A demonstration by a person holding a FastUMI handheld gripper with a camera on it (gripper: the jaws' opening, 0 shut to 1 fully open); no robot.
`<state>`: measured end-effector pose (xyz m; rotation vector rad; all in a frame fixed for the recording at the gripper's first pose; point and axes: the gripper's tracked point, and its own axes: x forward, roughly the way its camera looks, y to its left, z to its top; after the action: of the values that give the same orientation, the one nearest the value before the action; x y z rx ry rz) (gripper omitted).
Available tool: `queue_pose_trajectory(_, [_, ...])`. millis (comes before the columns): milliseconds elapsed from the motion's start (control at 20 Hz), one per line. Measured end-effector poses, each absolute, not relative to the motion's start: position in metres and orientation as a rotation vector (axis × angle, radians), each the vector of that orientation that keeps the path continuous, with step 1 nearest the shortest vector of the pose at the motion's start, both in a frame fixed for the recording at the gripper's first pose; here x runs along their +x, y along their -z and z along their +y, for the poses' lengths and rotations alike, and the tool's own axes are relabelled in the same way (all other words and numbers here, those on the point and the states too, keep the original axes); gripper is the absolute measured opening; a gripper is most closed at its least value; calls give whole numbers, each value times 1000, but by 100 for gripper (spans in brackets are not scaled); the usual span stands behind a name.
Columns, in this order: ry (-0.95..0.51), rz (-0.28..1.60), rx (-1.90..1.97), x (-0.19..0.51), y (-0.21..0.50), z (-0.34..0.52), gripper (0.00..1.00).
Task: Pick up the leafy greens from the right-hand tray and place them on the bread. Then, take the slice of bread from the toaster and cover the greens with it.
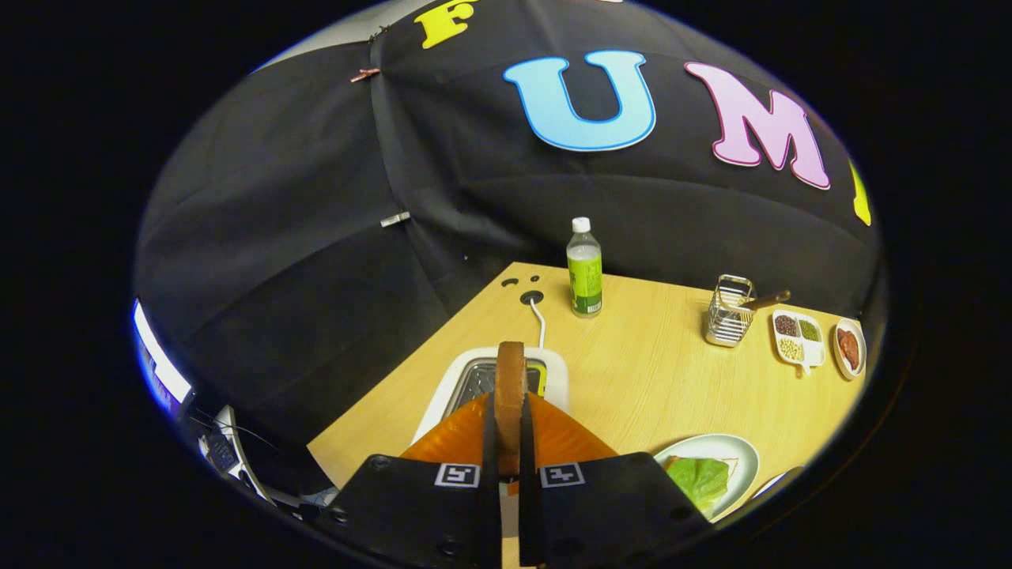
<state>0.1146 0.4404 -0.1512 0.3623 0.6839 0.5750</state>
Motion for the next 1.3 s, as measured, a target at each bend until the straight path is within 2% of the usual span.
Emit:
queue_pose_trajectory(350, [-501,544,467,127,77,375,13])
queue_pose_trajectory(500, [-443,507,462,125,70,326,13])
queue_pose_trajectory(900, [-244,638,473,94,154,233,13])
queue_pose_trajectory(1300, [-144,801,610,63,245,250,13])
